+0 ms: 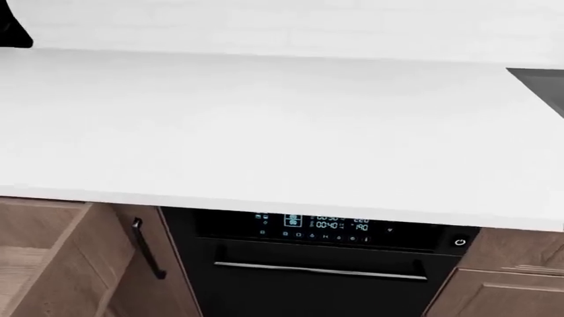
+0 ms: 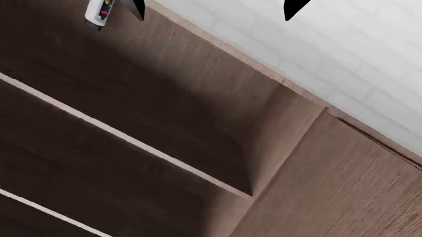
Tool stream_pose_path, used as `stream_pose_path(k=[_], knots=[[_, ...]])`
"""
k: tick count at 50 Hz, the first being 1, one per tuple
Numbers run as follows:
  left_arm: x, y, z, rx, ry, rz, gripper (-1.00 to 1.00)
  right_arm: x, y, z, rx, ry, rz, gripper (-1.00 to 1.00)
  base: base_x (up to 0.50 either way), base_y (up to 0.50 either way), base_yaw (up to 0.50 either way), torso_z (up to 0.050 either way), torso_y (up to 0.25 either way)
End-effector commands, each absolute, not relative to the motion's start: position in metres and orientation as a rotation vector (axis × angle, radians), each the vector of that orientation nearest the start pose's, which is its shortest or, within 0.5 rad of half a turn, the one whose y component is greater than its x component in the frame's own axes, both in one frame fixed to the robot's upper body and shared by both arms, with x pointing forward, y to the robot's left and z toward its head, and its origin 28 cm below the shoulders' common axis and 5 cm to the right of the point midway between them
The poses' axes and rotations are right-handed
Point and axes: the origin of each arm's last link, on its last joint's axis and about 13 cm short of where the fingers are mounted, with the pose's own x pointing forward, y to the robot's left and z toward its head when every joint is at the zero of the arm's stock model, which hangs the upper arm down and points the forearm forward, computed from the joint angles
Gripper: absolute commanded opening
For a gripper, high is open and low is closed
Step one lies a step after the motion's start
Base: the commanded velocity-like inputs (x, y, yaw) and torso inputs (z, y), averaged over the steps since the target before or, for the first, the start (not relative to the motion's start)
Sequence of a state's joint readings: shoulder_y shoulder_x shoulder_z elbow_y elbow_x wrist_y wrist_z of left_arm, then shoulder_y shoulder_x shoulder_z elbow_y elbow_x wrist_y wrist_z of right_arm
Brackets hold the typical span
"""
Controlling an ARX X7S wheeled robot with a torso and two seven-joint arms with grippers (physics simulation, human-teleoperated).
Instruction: Pick and place the shaker into the drawer. Then close the cabinet.
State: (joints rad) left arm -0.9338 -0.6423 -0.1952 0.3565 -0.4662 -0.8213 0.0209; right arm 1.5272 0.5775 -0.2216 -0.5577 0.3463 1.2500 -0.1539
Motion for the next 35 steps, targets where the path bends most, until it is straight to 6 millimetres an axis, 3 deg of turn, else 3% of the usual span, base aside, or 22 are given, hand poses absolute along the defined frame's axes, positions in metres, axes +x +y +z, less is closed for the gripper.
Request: stream_pose_path(k=[1, 8, 17, 31, 35], knots=[[0.254, 0.346, 0.343, 0.153, -0.576, 0.090, 1.00, 0.221, -0.167, 0.431, -0.495, -0.656, 0.062, 1.00, 0.52, -0.17, 0.00, 0.000, 0.000], [0.246, 0.337, 0.361, 0.160, -0.635, 0.047, 1.00, 0.220, -0.166, 0.430, -0.496, -0.660, 0.063, 1.00, 0.52, -0.19, 0.00, 0.000, 0.000], [0.240, 0.335, 0.370, 0.168, -0.667, 0.032, 1.00, 0.220, -0.166, 0.428, -0.495, -0.665, 0.062, 1.00, 0.52, -0.23, 0.00, 0.000, 0.001], [0.237, 0.336, 0.372, 0.169, -0.683, 0.039, 1.00, 0.221, -0.164, 0.426, -0.498, -0.696, 0.076, 1.00, 0.51, -0.05, 0.00, 0.000, 0.001], [0.235, 0.335, 0.373, 0.169, -0.690, 0.042, 1.00, 0.218, -0.163, 0.429, -0.481, -0.712, 0.070, 1.00, 0.00, 0.00, 0.00, 0.000, 0.003]])
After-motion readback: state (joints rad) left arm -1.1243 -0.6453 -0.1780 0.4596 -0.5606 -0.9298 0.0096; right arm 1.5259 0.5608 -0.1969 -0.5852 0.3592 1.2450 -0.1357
